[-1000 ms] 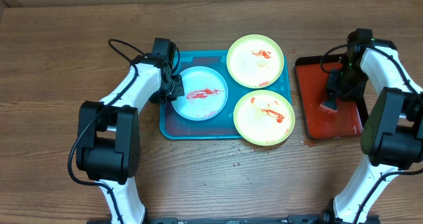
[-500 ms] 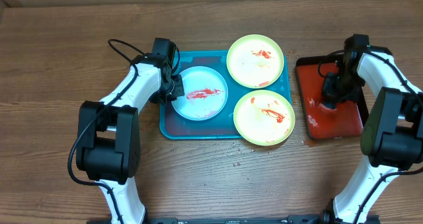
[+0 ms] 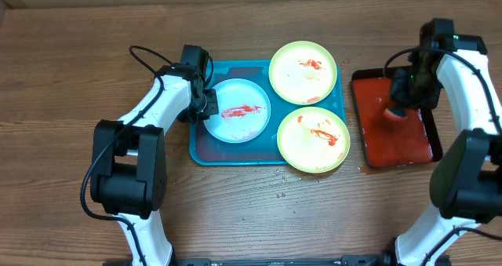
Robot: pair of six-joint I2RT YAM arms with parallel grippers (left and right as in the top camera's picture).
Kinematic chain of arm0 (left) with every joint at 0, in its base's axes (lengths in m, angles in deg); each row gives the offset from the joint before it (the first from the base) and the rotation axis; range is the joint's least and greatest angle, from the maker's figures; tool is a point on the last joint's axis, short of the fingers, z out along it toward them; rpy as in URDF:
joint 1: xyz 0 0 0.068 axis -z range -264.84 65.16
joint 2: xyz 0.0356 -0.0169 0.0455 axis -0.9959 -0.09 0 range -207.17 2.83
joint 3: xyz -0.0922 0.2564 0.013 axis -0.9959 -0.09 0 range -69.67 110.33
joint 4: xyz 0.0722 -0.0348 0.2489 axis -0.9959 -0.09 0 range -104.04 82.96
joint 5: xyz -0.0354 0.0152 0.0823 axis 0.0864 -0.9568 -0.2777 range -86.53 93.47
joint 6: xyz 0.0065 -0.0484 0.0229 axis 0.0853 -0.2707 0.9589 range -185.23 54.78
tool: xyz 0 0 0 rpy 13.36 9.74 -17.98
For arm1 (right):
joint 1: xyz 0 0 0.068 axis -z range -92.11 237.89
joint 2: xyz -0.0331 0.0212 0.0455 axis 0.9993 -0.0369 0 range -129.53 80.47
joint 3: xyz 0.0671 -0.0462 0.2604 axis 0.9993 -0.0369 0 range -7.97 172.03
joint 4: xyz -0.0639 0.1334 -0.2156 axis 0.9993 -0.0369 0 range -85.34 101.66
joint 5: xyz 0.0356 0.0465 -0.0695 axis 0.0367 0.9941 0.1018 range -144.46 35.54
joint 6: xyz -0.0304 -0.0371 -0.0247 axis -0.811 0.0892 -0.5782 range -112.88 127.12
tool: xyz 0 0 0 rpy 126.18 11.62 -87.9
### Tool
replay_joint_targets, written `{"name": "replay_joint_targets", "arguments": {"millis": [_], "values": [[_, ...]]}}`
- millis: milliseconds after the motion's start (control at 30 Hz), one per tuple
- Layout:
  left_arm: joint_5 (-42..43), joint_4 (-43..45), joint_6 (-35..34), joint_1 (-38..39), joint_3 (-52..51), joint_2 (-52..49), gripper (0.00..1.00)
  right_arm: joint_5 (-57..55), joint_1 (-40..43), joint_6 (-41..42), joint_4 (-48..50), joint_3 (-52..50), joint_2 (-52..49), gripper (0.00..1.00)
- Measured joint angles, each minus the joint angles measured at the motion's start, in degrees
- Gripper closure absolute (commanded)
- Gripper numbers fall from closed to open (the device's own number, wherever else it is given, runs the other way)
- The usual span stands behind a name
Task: Clean dirty plates on tray and stack at the side
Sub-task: 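Lift the sponge with the right gripper and carry it over the white plate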
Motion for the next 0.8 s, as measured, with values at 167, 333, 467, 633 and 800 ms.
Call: {"name": "replay_joint_targets", "arguments": {"millis": [167,333,467,633,800], "values": [[0.2,0.0,0.7,0.0,0.0,0.0,0.96,3.6,-5.7,-0.5,0.0,0.3,0.4,0.96],[1.7,0.2,1.6,0.0,0.0,0.0,0.96,8.9,-14.2,0.0,-0.2,6.7,0.3,0.96],[3.0,0.2,2.1,0.0,0.0,0.0,0.96,10.7,-22.5,2.5,2.5,13.5,0.3,0.96],[3.9,0.2,2.4,0.0,0.0,0.0,0.96,10.8,-32.0,6.3,7.1,14.8,-0.9,0.96],[4.2,0.2,2.4,0.0,0.0,0.0,0.96,10.7,-36.7,9.5,10.6,14.8,-7.3,0.96]]}}
